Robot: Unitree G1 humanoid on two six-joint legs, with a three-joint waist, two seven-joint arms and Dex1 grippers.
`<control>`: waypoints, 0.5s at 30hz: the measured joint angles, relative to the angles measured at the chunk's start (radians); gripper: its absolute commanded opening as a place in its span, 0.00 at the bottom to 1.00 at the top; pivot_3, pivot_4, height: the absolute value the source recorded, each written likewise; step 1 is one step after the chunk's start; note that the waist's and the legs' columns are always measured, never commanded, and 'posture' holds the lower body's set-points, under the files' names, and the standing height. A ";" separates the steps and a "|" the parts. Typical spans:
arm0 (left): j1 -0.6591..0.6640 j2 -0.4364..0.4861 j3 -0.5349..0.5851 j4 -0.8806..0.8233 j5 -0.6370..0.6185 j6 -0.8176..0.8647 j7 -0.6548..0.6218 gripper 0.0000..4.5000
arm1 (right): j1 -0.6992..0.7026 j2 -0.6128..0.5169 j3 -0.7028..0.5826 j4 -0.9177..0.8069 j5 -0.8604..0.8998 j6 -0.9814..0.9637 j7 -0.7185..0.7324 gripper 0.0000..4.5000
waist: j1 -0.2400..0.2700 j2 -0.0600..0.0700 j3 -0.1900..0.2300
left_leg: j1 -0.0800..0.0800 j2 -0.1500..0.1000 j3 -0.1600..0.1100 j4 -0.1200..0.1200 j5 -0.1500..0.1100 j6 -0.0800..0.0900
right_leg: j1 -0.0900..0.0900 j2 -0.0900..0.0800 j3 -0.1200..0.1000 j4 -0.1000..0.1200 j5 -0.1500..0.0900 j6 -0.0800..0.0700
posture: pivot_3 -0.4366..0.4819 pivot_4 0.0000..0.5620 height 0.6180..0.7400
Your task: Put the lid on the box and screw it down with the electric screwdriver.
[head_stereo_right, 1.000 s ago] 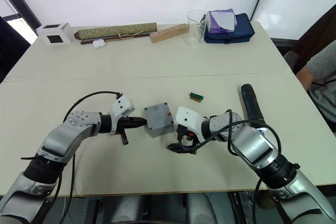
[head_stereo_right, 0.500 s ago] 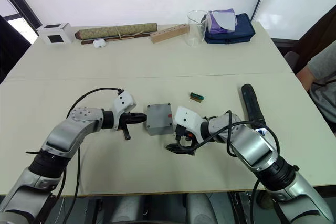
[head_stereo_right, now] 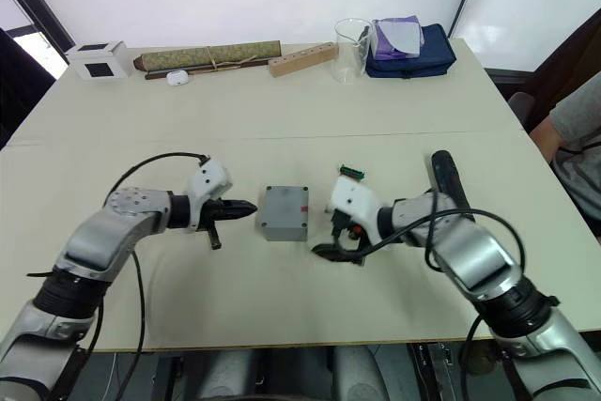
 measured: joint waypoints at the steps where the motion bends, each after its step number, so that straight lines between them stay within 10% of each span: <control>1: -0.002 0.004 0.020 -0.005 -0.030 0.019 -0.009 0.00 | 0.000 0.005 -0.038 0.013 0.024 0.001 0.001 0.99 | 0.000 0.000 0.000 | 0.000 0.000 0.000 0.000 0.000 0.000 | 0.000 0.000 0.000 0.000 0.000 0.000 | 0.48 0.27 1.00; 7: -0.110 -0.011 0.214 -0.003 -0.230 0.141 -0.022 0.00 | -0.079 0.041 -0.191 0.266 0.034 -0.131 -0.001 0.99 | -0.001 -0.001 0.000 | 0.001 0.000 0.001 0.001 0.000 0.000 | 0.001 0.000 0.000 0.001 0.000 0.000 | 0.48 0.27 1.00; 15: -0.110 -0.063 0.162 -0.028 -0.253 0.143 0.021 0.00 | -0.168 0.207 -0.147 0.625 -0.074 -0.321 -0.077 0.94 | -0.006 -0.001 0.000 | 0.003 0.000 0.002 0.000 0.000 0.000 | 0.000 0.000 0.002 0.006 0.000 -0.001 | 0.48 0.27 1.00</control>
